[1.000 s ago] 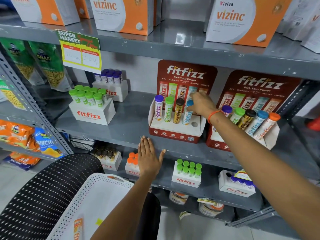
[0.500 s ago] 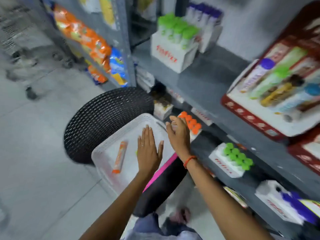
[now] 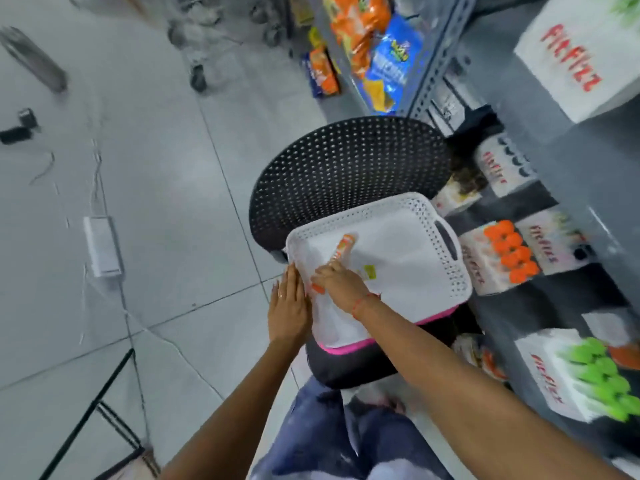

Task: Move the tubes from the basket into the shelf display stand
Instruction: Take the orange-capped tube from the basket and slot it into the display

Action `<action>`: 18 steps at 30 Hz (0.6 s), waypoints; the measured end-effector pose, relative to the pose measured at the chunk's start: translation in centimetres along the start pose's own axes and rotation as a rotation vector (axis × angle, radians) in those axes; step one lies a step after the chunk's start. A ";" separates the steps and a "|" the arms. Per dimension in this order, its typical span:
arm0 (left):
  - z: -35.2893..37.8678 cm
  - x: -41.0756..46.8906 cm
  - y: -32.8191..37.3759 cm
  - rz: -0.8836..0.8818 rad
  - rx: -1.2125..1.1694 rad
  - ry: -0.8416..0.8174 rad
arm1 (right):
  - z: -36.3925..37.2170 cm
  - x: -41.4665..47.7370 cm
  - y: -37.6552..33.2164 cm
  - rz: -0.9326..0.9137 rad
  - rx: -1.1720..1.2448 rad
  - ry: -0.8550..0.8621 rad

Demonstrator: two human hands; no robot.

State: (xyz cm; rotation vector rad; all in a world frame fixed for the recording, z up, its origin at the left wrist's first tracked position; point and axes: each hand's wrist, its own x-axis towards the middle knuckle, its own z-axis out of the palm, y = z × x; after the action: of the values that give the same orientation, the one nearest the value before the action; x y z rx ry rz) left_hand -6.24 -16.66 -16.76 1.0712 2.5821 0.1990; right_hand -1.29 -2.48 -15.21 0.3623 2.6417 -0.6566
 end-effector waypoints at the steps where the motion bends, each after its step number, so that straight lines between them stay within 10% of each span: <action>1: 0.0 0.1 0.3 0.007 0.015 0.009 | 0.1 0.0 0.4 -0.032 -0.088 -0.034; 11: -1.1 0.3 0.8 -0.020 0.203 -0.120 | -1.3 -1.3 1.8 -0.246 -0.466 0.182; 18: -1.9 0.5 3.4 -0.001 0.262 -0.128 | -5.7 -8.4 3.8 0.163 0.187 0.595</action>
State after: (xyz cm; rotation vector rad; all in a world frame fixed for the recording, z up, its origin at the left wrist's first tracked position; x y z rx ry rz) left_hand -5.02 -13.90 -14.29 1.1291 2.5413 -0.2086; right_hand 5.70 2.29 -8.43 0.9450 3.0538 -0.8481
